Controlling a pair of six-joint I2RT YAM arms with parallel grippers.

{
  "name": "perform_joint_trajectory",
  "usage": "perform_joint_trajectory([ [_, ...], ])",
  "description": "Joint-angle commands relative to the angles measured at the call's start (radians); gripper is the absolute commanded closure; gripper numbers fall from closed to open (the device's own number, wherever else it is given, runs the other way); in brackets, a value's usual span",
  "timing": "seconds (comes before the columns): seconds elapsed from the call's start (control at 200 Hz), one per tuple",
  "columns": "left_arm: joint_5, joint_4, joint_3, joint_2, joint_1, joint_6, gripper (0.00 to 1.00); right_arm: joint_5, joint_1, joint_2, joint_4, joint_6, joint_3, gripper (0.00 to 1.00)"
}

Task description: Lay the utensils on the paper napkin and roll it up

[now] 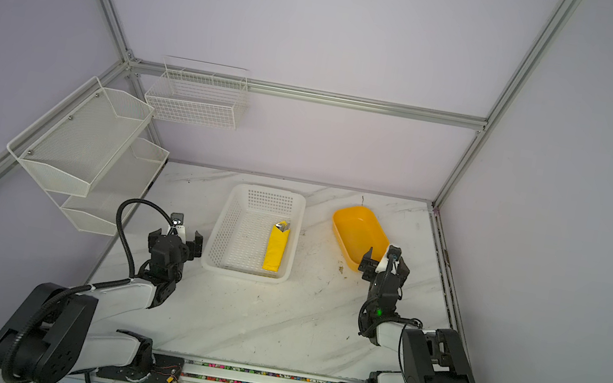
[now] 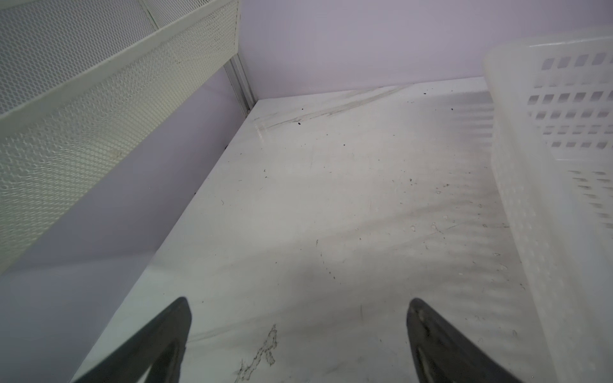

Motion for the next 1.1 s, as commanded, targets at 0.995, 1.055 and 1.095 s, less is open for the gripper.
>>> perform_joint_trajectory([
  [0.995, 0.179, 0.468, -0.033, 0.261, 0.163, -0.128, 0.01, -0.042, -0.007, 0.406, 0.420, -0.063, 0.114, 0.07],
  [1.055, 0.166, 0.459, -0.023, 0.266, 0.160, -0.123, 0.00, -0.005, -0.007, 0.404, 0.364, -0.045, 0.145, 0.07],
  [1.095, 0.167, 0.437, -0.013, 0.263, 0.160, -0.123, 0.00, 0.019, -0.006, 0.401, 0.309, -0.016, 0.166, 0.07],
])
